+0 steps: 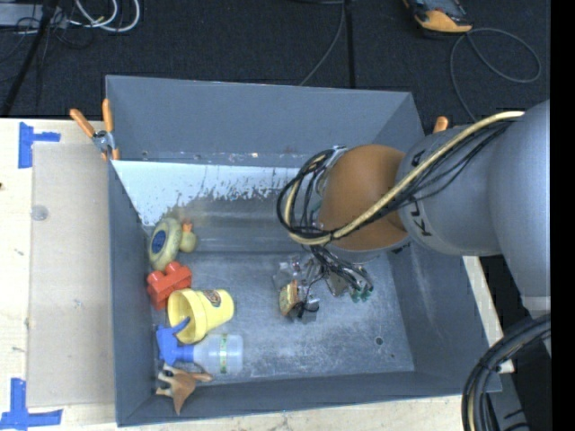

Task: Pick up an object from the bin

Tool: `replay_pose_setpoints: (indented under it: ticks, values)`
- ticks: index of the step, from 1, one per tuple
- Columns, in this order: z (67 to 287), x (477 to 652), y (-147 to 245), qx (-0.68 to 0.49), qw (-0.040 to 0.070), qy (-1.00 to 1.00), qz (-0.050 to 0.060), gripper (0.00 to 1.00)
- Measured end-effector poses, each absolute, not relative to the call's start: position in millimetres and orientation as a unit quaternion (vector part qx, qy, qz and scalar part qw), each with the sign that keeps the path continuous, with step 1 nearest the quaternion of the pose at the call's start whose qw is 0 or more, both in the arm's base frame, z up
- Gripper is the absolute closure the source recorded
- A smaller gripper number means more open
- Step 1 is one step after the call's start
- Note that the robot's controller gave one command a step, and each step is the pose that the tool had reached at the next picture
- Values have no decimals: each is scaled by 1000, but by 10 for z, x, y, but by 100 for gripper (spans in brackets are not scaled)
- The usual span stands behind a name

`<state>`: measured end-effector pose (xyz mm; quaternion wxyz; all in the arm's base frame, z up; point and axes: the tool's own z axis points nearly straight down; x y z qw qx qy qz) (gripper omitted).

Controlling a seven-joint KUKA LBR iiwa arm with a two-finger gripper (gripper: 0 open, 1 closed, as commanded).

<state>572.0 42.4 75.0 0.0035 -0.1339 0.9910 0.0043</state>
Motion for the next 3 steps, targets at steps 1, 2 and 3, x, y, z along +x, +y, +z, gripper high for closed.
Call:
replay_pose_setpoints:
  ticks: [1,2,3]
  values:
    - [1835,5674,141,-99,3,995,5,100]
    - [1836,5674,142,-99,3,995,5,100]
    - [2968,5615,71,-72,4,997,5,100]
